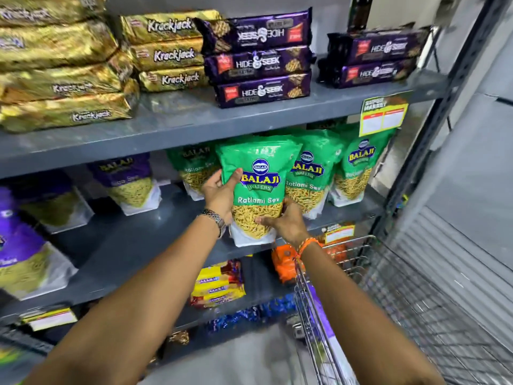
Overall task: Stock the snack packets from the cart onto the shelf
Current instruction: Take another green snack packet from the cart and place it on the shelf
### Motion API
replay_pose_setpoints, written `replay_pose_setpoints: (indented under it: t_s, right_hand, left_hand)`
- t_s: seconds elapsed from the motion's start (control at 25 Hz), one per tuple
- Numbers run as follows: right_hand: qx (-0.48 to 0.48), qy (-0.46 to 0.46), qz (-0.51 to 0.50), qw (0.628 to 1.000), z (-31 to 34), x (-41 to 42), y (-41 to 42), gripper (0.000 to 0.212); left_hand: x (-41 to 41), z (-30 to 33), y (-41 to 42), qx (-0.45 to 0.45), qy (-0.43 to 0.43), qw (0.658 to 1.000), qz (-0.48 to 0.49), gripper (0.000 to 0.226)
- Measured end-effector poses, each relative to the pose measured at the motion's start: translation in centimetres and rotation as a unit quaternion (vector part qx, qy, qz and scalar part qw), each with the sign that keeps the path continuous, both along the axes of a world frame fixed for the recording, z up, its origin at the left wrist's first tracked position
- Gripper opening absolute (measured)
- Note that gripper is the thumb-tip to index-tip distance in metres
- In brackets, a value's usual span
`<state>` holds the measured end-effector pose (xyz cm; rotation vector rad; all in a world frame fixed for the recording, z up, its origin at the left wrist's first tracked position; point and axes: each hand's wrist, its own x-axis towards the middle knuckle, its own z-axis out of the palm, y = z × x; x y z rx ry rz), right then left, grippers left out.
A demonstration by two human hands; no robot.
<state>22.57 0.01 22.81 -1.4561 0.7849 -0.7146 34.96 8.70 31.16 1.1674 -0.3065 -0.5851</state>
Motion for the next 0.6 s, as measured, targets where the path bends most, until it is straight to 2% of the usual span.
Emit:
replay_pose_setpoints:
  t_s: [0.12, 0.24, 0.36, 0.6]
  right_hand:
    - [-0.002, 0.018, -0.014, 1.0, -0.1, 2.0, -0.5, 0.08]
    - [-0.006, 0.032, -0.049, 0.998, 0.1, 3.4, -0.8, 0.087]
    - [-0.02, 0.044, -0.084, 0.995, -0.7, 4.4, -1.2, 0.092]
    - [0.003, 0.032, -0.113, 0.993, -1.8, 5.7, -1.5, 0.092]
  left_hand:
    - [2.4, -1.0, -0.4, 0.008, 0.003, 1.0, 0.013, 0.021]
    - [4.0, -1.8, -1.1, 0.02, -0.001, 1.0, 0.015, 0.054]
    - [4.9, -2.3, -1.7, 0.034, 0.007, 0.999, 0.023, 0.071]
    - [5.7, -3.4, -2.9, 0.058, 0.0, 0.998, 0.026, 0.05]
